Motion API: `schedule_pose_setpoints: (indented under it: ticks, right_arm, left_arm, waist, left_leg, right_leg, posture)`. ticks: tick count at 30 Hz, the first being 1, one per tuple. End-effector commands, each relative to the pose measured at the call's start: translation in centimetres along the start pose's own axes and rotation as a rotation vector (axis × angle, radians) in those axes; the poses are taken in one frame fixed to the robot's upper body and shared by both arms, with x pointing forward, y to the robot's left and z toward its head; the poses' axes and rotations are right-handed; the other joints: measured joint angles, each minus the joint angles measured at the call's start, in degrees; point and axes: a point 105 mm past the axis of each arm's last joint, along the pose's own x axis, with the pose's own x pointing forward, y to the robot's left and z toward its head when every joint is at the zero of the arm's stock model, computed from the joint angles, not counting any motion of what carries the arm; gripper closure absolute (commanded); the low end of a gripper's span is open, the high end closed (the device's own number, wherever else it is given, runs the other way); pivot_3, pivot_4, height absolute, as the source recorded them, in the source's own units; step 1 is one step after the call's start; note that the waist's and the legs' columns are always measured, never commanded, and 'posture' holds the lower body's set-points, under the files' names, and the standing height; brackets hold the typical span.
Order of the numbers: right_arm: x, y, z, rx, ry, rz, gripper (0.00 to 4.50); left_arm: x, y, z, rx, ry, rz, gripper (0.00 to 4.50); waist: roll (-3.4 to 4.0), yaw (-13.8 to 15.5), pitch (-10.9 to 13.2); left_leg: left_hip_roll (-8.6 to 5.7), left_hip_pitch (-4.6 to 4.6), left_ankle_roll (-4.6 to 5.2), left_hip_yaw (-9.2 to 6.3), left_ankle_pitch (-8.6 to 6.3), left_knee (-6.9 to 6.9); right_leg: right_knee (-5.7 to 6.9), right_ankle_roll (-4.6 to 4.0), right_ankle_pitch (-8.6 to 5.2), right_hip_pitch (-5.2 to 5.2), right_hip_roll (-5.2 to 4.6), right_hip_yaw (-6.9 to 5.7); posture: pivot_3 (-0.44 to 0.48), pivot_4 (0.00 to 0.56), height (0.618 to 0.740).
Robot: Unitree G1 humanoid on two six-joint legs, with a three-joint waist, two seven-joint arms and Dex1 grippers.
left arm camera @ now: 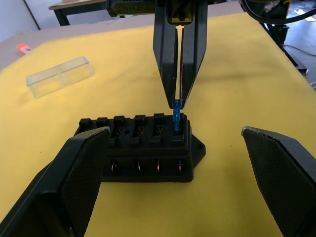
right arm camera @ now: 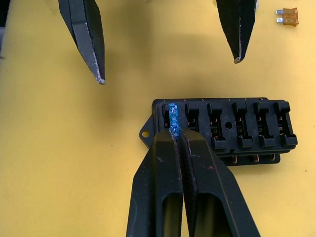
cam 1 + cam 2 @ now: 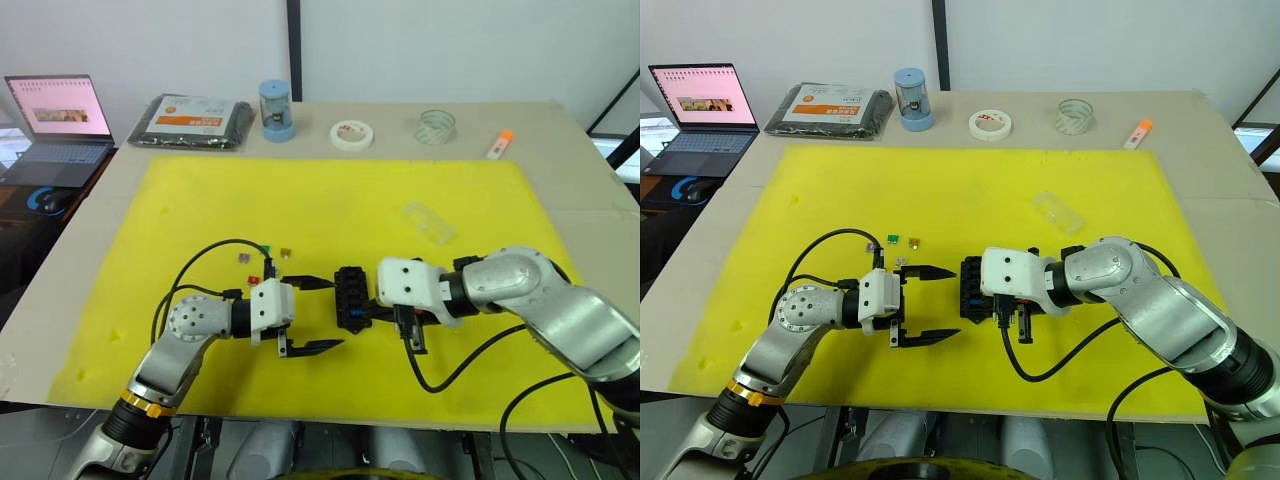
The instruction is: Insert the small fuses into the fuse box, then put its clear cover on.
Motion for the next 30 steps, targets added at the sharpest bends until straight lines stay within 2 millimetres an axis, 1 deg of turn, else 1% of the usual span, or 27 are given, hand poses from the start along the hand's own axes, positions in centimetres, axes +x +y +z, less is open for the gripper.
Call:
schedule_pose_setpoints:
  ticks: [1,6,14,20,30]
  right_arm:
    - [-0.3,0.0,0.3,-0.035,0.000,-0.003,4.50]
    - [-0.2,0.1,0.3,-0.035,0.001,0.004,4.50]
    - [0.2,-0.2,0.0,-0.042,0.003,-0.005,4.50]
    - [0.4,-0.4,-0.2,-0.032,-0.001,-0.013,4.50]
    - [1.1,-0.3,-1.2,-0.020,0.021,-0.009,4.50]
  left_arm:
    - [0.1,0.2,0.7,0.033,-0.018,-0.009,0.02]
    - [-0.3,0.2,0.2,0.029,-0.012,-0.008,0.02]
    - [0.0,0.0,-0.1,0.028,-0.012,-0.010,0.02]
    - [0.1,0.0,-0.1,0.030,-0.013,-0.015,0.02]
    - [0.5,0.1,0.3,0.039,-0.025,-0.028,0.02]
  waist:
    - [0.00,0.0,0.0]
    - [0.00,0.0,0.0]
    - [0.00,0.0,0.0]
    - [0.00,0.0,0.0]
    - [-0.01,0.0,0.0]
  left_leg:
    - [0.00,0.00,0.00,0.00,0.00,0.00]
    - [0.00,0.00,0.00,0.00,0.00,0.00]
    - [0.00,0.00,0.00,0.00,0.00,0.00]
    - [0.00,0.00,0.00,0.00,0.00,0.00]
    - [0.01,0.05,0.00,0.00,0.00,0.00]
  right_leg:
    - [0.00,0.00,0.00,0.00,0.00,0.00]
    - [0.00,0.00,0.00,0.00,0.00,0.00]
    - [0.00,0.00,0.00,0.00,0.00,0.00]
    - [0.00,0.00,0.00,0.00,0.00,0.00]
    - [0.00,0.00,0.00,0.03,0.02,0.01]
  posture:
    - [0.000,0.150,0.740]
    - [0.000,0.150,0.740]
    - [0.000,0.150,0.740]
    - [0.000,0.150,0.740]
    - [0.000,0.150,0.740]
